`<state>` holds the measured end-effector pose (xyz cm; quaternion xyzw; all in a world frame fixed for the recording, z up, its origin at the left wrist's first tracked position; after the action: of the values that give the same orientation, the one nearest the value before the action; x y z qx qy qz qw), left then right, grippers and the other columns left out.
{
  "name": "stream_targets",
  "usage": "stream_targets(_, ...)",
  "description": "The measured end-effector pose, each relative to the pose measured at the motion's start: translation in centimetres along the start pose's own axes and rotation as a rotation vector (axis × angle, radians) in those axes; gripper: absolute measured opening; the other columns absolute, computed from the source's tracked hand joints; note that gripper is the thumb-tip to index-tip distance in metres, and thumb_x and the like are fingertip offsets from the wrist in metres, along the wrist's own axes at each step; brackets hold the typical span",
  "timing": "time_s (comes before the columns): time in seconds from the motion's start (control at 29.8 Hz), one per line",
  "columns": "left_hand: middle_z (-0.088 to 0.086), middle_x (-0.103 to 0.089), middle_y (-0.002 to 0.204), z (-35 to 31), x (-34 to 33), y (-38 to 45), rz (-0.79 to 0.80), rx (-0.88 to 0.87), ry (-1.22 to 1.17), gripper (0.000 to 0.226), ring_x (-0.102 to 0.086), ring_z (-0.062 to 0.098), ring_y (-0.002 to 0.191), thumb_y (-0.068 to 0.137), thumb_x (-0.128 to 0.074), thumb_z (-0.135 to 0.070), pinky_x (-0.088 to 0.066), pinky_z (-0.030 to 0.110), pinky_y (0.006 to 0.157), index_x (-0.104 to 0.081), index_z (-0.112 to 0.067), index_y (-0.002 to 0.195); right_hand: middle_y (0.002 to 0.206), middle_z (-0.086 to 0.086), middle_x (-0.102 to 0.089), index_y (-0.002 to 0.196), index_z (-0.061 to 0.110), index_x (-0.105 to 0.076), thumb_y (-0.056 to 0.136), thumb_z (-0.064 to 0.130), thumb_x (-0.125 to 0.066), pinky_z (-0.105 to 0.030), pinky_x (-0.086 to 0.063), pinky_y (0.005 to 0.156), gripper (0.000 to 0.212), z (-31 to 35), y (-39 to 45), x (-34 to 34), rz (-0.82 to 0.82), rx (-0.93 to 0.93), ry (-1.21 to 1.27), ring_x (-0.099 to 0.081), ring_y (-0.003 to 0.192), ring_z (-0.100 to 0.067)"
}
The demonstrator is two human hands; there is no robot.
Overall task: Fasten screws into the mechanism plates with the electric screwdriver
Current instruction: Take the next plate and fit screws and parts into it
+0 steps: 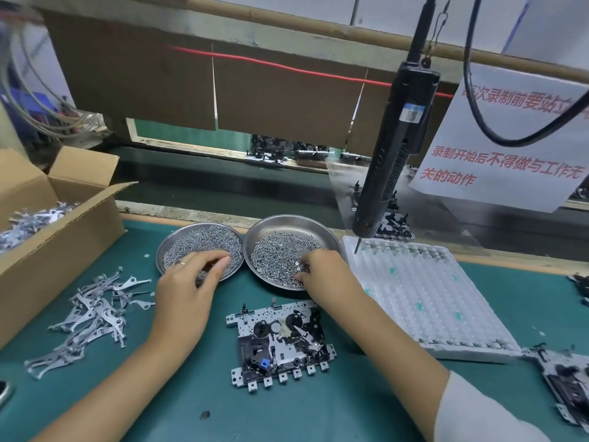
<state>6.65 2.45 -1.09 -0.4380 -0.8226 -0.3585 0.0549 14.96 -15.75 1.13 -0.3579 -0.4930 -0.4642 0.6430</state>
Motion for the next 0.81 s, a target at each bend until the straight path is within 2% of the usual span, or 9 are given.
stream_targets(0.07, -0.009, -0.067, 0.089, 0.1, 0.3, 0.1, -0.017, 0.044, -0.068, 0.011, -0.059, -0.002, 0.082, 0.087, -0.064, -0.011, -0.042, 0.008, 0.074, -0.071, -0.014, 0.095, 0.102, -0.015, -0.066, 0.102, 0.001, -0.065, 0.093, 0.020, -0.061, -0.033, -0.049, 0.080, 0.021, 0.1, 0.2, -0.1, -0.030, -0.005, 0.028, -0.062, 0.097, -0.030)
stream_targets(0.1, -0.011, -0.067, 0.088, 0.1, 0.3, 0.2, -0.025, 0.064, -0.101, 0.011, -0.058, -0.007, 0.081, 0.087, -0.065, -0.011, -0.040, 0.004, 0.071, -0.071, -0.017, 0.094, 0.103, -0.015, -0.067, 0.105, 0.002, -0.066, 0.092, 0.017, -0.061, -0.032, -0.049, 0.081, 0.020, 0.0, 0.3, -0.2, -0.050, -0.006, 0.051, -0.063, 0.097, -0.030)
stream_targets(0.17, -0.011, -0.068, 0.088, 0.0, 0.1, 0.2, -0.031, 0.099, -0.152, 0.013, -0.058, -0.010, 0.080, 0.086, -0.066, -0.011, -0.040, 0.003, 0.071, -0.069, -0.022, 0.092, 0.109, -0.012, -0.068, 0.114, 0.005, -0.067, 0.092, 0.010, -0.060, -0.031, -0.049, 0.088, 0.023, -0.3, 0.1, -0.1, -0.105, -0.013, 0.114, -0.064, 0.100, -0.026)
stream_targets(0.3, -0.015, -0.068, 0.082, -0.8, -0.3, -0.3, -0.007, 0.105, -0.220, 0.020, -0.061, -0.003, 0.078, 0.080, -0.072, -0.012, -0.043, 0.006, 0.073, -0.067, -0.025, 0.094, 0.098, -0.010, -0.071, 0.099, 0.004, -0.071, 0.094, 0.008, -0.055, -0.032, -0.051, 0.082, 0.017, -0.8, -0.2, -0.4, -0.223, 0.030, 0.109, -0.065, 0.090, -0.024)
stream_targets(0.4, -0.017, -0.068, 0.083, -1.6, -0.4, -0.6, 0.018, 0.060, -0.250, 0.025, -0.061, 0.000, 0.076, 0.076, -0.075, -0.017, -0.046, 0.014, 0.080, -0.065, -0.034, 0.091, 0.093, -0.009, -0.072, 0.095, 0.007, -0.073, 0.094, 0.011, -0.055, -0.032, -0.050, 0.076, 0.018, -0.9, -0.3, -0.5, -0.278, 0.036, 0.143, -0.063, 0.087, -0.026)
stream_targets(0.5, -0.021, -0.068, 0.084, -2.3, -0.5, -1.1, 0.050, 0.027, -0.271, 0.021, -0.062, 0.002, 0.076, 0.072, -0.070, -0.032, -0.049, 0.037, 0.089, -0.065, -0.038, 0.091, 0.091, -0.007, -0.072, 0.096, 0.008, -0.074, 0.093, 0.013, -0.059, -0.029, -0.047, 0.077, 0.016, -1.0, -0.6, -0.1, -0.369, 0.042, 0.283, -0.063, 0.085, -0.023)
stream_targets(0.57, -0.022, -0.068, 0.085, -2.6, -0.7, -1.4, 0.077, 0.011, -0.279, 0.021, -0.062, 0.002, 0.075, 0.070, -0.069, -0.036, -0.049, 0.046, 0.089, -0.064, -0.041, 0.090, 0.092, -0.005, -0.072, 0.097, 0.009, -0.075, 0.091, 0.012, -0.061, -0.029, -0.048, 0.080, 0.015, -1.2, -0.8, 0.1, -0.408, 0.060, 0.351, -0.063, 0.084, -0.019)
stream_targets(0.67, -0.022, -0.068, 0.087, -2.8, -0.9, -1.6, 0.091, -0.015, -0.267, 0.022, -0.063, 0.003, 0.075, 0.070, -0.069, -0.037, -0.047, 0.050, 0.088, -0.064, -0.041, 0.091, 0.090, -0.004, -0.070, 0.093, 0.009, -0.074, 0.090, 0.012, -0.064, -0.030, -0.050, 0.082, 0.011, -1.7, -0.8, 0.1, -0.410, 0.056, 0.452, -0.063, 0.082, -0.016)
stream_targets(0.81, -0.017, -0.069, 0.082, -2.8, -1.2, -1.7, 0.097, -0.036, -0.264, 0.022, -0.062, 0.003, 0.076, 0.071, -0.071, -0.033, -0.044, 0.047, 0.091, -0.067, -0.034, 0.092, 0.087, -0.003, -0.065, 0.088, 0.011, -0.070, 0.091, 0.016, -0.063, -0.011, -0.044, 0.071, 0.008, -2.2, -1.0, 0.1, -0.397, 0.034, 0.551, -0.059, 0.076, -0.009)
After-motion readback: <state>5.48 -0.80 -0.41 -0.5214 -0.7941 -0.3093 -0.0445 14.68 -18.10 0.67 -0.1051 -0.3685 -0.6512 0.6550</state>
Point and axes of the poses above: each hand's wrist, its own y-axis towards the middle knuckle, its own x-axis out of the back of the hand, z = x × y, the point moved 2 cm from there along y, towards the middle knuckle
